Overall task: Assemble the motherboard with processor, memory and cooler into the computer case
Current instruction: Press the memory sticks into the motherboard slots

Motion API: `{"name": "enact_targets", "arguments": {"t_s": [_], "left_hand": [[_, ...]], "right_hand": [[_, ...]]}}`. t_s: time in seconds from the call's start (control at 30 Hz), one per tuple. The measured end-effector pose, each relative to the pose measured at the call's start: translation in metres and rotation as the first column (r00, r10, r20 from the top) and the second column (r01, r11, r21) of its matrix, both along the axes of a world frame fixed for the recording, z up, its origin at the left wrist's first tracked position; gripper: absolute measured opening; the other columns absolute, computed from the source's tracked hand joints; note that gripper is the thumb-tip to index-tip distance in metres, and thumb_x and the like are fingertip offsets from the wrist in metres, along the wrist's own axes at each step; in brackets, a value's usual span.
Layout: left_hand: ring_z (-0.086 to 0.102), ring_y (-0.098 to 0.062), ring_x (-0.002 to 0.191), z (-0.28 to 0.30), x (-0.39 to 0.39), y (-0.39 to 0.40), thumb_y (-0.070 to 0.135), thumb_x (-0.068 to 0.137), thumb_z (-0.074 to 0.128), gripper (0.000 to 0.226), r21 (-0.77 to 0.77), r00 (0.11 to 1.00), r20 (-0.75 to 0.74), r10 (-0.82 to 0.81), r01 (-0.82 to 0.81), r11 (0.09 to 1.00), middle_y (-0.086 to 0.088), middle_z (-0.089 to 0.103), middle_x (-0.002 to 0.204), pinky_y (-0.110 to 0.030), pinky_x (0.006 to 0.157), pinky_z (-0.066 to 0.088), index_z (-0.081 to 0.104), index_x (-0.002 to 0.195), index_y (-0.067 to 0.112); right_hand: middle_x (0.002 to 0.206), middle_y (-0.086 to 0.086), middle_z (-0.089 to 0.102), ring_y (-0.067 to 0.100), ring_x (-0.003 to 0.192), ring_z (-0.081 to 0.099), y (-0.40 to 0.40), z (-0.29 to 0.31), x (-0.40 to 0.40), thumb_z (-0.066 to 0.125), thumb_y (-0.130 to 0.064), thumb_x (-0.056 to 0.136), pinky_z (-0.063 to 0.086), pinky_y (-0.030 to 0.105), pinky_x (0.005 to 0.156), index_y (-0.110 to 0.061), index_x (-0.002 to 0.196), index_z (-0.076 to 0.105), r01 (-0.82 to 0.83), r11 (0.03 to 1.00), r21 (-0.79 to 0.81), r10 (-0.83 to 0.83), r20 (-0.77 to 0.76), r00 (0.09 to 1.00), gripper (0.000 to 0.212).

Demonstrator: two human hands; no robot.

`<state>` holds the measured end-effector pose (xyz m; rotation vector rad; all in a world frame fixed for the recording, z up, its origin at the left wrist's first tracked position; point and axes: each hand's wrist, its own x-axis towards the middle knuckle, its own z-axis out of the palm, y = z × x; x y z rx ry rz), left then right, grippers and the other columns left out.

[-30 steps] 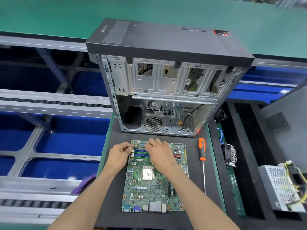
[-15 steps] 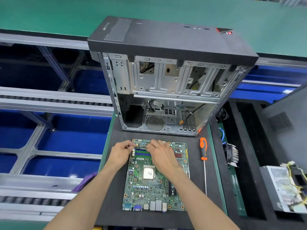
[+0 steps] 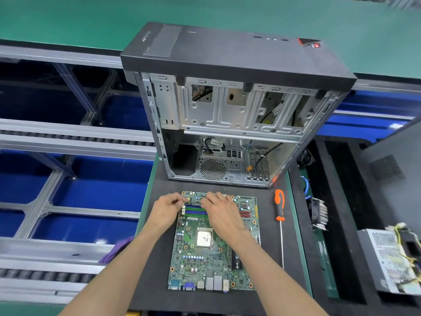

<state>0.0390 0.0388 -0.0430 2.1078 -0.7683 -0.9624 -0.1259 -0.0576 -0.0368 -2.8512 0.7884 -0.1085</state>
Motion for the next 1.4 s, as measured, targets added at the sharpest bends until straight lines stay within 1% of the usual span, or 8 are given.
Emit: {"name": "enact_targets", "arguments": {"t_s": [0.1,0.27,0.33,0.47,0.63,0.7,1.03,1.4], "left_hand": [[0.061,-0.005,0.082,0.004,-0.003,0.001,0.017,0.094,0.062,0.024,-0.061,0.999,-0.043,-0.009,0.006,0.998,0.010,0.068,0.089,-0.022,0.076,0.044,0.073,0.090,0.038],[0.063,-0.002,0.078,0.005,-0.010,-0.003,0.020,0.087,0.075,0.024,-0.070,0.989,0.134,-0.059,0.069,0.995,0.016,0.069,0.090,-0.012,0.068,0.043,0.071,0.079,0.042],[0.063,-0.001,0.078,0.004,-0.010,-0.003,0.019,0.086,0.076,0.027,-0.076,0.988,0.145,-0.047,0.058,0.995,0.017,0.070,0.087,-0.009,0.066,0.042,0.069,0.078,0.044],[0.064,0.000,0.079,0.004,-0.010,0.000,0.019,0.087,0.076,0.029,-0.090,0.991,0.131,-0.024,0.036,0.995,0.019,0.071,0.084,-0.010,0.068,0.042,0.069,0.077,0.046],[0.062,0.005,0.077,0.001,-0.011,0.000,0.019,0.087,0.076,0.029,-0.104,0.990,0.137,-0.018,0.032,0.994,0.020,0.071,0.081,-0.008,0.067,0.042,0.069,0.077,0.046],[0.062,0.006,0.077,0.001,-0.010,0.000,0.019,0.087,0.076,0.029,-0.106,0.989,0.146,-0.021,0.037,0.994,0.020,0.071,0.080,-0.004,0.064,0.040,0.069,0.078,0.046],[0.063,0.000,0.080,-0.001,-0.011,-0.001,0.018,0.087,0.076,0.023,-0.099,0.983,0.181,-0.032,0.051,0.994,0.019,0.071,0.084,-0.008,0.068,0.040,0.072,0.081,0.039],[0.063,-0.004,0.079,-0.001,-0.011,-0.002,0.019,0.086,0.077,0.009,-0.086,0.976,0.213,-0.037,0.056,0.995,0.015,0.070,0.084,-0.017,0.072,0.046,0.079,0.089,0.027]], "right_hand": [[0.104,-0.002,0.061,0.020,0.092,0.058,-0.001,0.001,0.000,0.061,-0.005,0.092,0.047,0.036,0.080,-0.017,0.107,0.064,-0.007,1.000,0.005,0.007,-0.006,1.000,0.019],[0.098,-0.002,0.062,0.020,0.088,0.060,-0.003,0.002,-0.002,0.065,-0.012,0.093,0.047,0.035,0.075,-0.017,0.104,0.066,-0.023,1.000,-0.019,0.023,0.031,0.999,0.012],[0.103,-0.002,0.065,0.020,0.095,0.059,-0.010,0.002,-0.009,0.059,-0.020,0.099,0.047,0.037,0.084,-0.018,0.109,0.068,-0.027,1.000,0.014,0.026,0.067,0.997,0.014],[0.104,-0.008,0.064,0.013,0.102,0.054,-0.035,0.003,-0.046,0.052,-0.032,0.102,0.041,0.039,0.098,-0.022,0.111,0.070,0.080,0.974,0.210,-0.107,0.123,0.987,0.023],[0.092,-0.011,0.067,0.011,0.091,0.061,-0.055,0.001,-0.081,0.065,-0.014,0.095,0.050,0.036,0.084,-0.016,0.097,0.074,0.233,0.851,0.471,-0.388,0.264,0.883,0.010],[0.092,-0.014,0.067,0.006,0.091,0.061,-0.055,0.001,-0.081,0.066,-0.013,0.094,0.050,0.032,0.083,-0.018,0.097,0.074,0.239,0.821,0.519,-0.420,0.266,0.868,0.011],[0.091,-0.016,0.061,0.012,0.093,0.055,-0.047,0.001,-0.062,0.059,-0.018,0.099,0.047,0.040,0.085,-0.021,0.096,0.072,0.175,0.850,0.498,-0.288,0.159,0.944,0.013],[0.088,-0.011,0.058,0.002,0.073,0.050,-0.045,0.003,-0.060,0.061,-0.014,0.096,0.041,0.026,0.071,-0.019,0.088,0.071,0.235,0.822,0.518,-0.332,0.101,0.938,0.013]]}}
